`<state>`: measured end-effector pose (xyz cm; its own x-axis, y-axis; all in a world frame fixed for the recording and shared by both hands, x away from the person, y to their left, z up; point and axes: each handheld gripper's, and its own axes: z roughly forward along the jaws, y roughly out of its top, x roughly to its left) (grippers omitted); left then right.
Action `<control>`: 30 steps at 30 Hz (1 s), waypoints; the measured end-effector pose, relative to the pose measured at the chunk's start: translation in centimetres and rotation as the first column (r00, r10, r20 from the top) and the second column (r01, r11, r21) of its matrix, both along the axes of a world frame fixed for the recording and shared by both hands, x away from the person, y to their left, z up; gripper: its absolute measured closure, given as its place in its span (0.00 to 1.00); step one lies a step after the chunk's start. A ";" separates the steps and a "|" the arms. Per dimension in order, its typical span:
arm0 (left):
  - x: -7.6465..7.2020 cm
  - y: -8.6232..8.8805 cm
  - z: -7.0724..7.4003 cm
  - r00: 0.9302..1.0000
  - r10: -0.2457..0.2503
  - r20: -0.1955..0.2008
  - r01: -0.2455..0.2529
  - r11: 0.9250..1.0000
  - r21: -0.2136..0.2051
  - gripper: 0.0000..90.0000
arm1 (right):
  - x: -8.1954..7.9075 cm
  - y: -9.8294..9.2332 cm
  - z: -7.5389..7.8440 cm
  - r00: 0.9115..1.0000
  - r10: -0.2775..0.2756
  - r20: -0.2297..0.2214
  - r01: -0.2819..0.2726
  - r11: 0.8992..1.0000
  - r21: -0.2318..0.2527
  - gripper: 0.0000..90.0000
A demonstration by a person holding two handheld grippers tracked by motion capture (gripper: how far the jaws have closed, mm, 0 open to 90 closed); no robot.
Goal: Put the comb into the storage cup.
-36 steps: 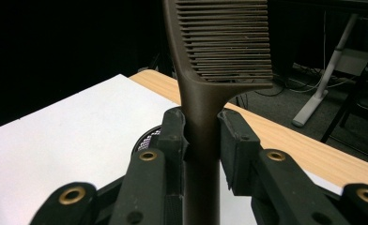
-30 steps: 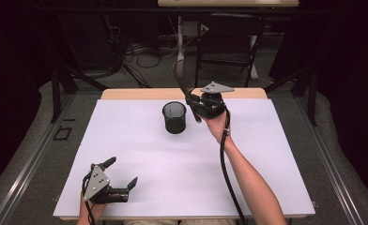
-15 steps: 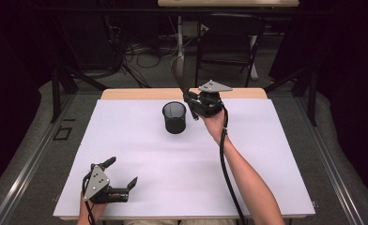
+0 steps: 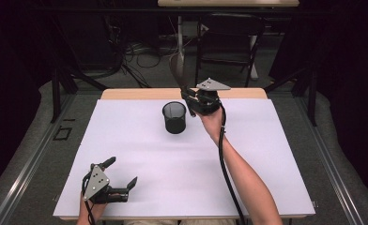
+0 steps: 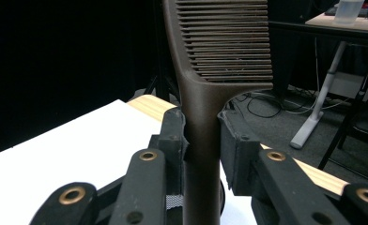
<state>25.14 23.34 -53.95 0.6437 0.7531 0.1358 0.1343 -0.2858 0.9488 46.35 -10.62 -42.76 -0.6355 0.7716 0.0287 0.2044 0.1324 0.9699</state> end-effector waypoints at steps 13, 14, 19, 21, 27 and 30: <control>0.0 0.0 0.0 1.000 0.000 -0.002 0.000 1.000 -0.001 0.00 | 0.6 0.4 -0.1 1.000 -0.002 0.009 0.002 1.000 0.018 0.80; 0.1 0.0 0.0 1.000 0.001 -0.003 -0.001 1.000 -0.002 0.01 | 0.6 0.4 -0.1 1.000 -0.002 0.009 0.002 1.000 0.018 0.80; 0.1 0.0 0.0 1.000 0.000 -0.004 0.000 1.000 -0.002 0.01 | 0.8 0.6 -0.2 1.000 -0.004 0.024 0.004 1.000 0.025 0.80; 0.1 0.0 0.0 1.000 0.001 -0.004 -0.001 1.000 -0.003 0.01 | 0.8 0.6 -0.2 1.000 -0.004 0.030 0.003 1.000 0.027 0.80; 0.1 0.0 0.0 1.000 0.000 -0.004 0.000 1.000 -0.003 0.01 | 1.1 0.7 -0.1 0.999 -0.003 0.038 0.002 0.999 0.035 0.80; 0.1 0.0 0.0 1.000 0.001 -0.003 -0.001 1.000 -0.003 0.01 | 1.2 0.9 -0.2 0.999 -0.006 0.050 0.004 0.999 0.040 0.80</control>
<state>25.19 23.37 -53.99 0.6432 0.7543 0.1314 0.1376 -0.2827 0.9493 47.58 -9.74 -42.96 -0.6330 0.7736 0.0282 0.1563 0.0920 0.9834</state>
